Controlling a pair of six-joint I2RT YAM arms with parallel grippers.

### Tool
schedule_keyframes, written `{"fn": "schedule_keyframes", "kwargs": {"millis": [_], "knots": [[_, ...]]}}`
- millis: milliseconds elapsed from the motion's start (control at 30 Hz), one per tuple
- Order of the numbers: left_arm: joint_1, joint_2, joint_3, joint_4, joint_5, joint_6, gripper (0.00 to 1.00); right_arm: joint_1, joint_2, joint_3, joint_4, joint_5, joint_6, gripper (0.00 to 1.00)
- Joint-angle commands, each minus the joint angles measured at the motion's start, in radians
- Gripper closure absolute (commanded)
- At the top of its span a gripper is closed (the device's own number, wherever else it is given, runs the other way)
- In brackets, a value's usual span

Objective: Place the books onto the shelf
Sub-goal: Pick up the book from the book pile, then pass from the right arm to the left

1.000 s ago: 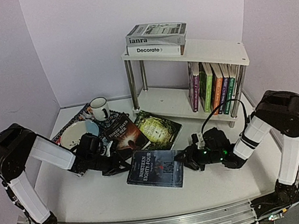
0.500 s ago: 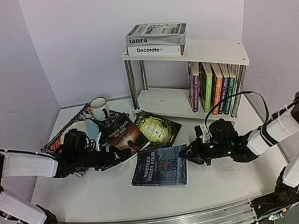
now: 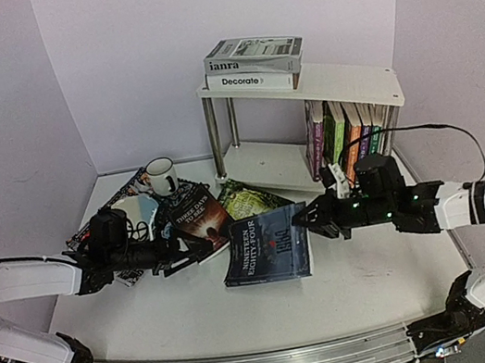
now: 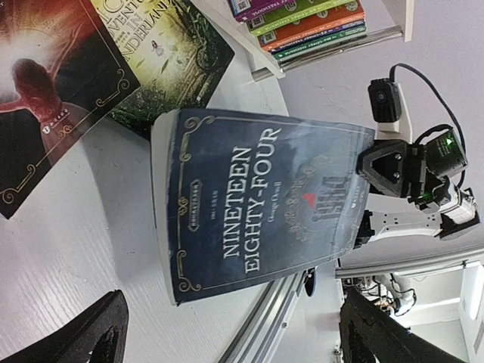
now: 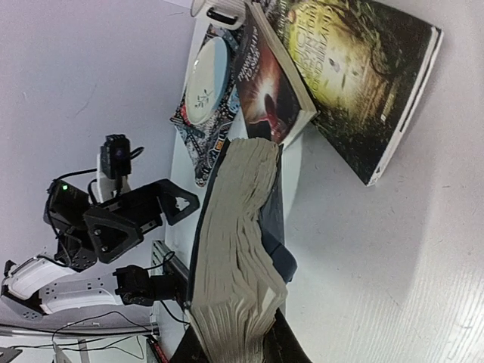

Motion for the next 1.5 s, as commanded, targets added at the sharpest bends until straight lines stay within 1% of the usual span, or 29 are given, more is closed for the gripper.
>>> {"fn": "schedule_keyframes", "kwargs": {"millis": [0, 167, 433, 567, 633, 833, 1300, 1367, 1433, 1467], "knots": [[-0.003, -0.055, 0.004, 0.079, 0.064, -0.073, 0.01, 0.004, -0.124, 0.131, -0.019, -0.018, -0.032, 0.94], [-0.003, -0.055, 0.025, 0.124, 0.116, -0.128, 0.01, 0.004, -0.150, 0.202, -0.026, -0.038, -0.008, 0.95], [-0.005, -0.043, 0.050, 0.191, 0.165, -0.195, 0.01, 0.004, -0.143, 0.302, -0.024, -0.076, 0.014, 0.95], [-0.007, -0.052, 0.034, 0.342, 0.192, -0.268, 0.01, 0.004, -0.129, 0.303, 0.019, -0.094, 0.042, 0.95], [-0.009, -0.048, 0.041, 0.371, 0.199, -0.291, 0.01, 0.005, -0.122, 0.301, 0.051, -0.106, 0.066, 0.95], [-0.015, -0.008, 0.072, 0.383, 0.202, -0.296, 0.01, 0.005, -0.102, 0.310, 0.108, -0.128, 0.118, 0.95], [-0.023, 0.129, 0.152, 0.389, 0.199, -0.269, 0.02, 0.005, -0.114, 0.318, 0.114, -0.126, 0.151, 0.96], [-0.025, 0.136, 0.167, 0.393, 0.207, -0.274, 0.04, 0.005, -0.113, 0.311, 0.113, -0.125, 0.154, 0.96], [-0.026, 0.130, 0.182, 0.400, 0.219, -0.283, 0.09, 0.005, -0.111, 0.302, 0.115, -0.122, 0.156, 0.96], [-0.027, 0.126, 0.188, 0.403, 0.224, -0.289, 0.14, 0.005, -0.111, 0.298, 0.117, -0.120, 0.157, 0.96]]}}
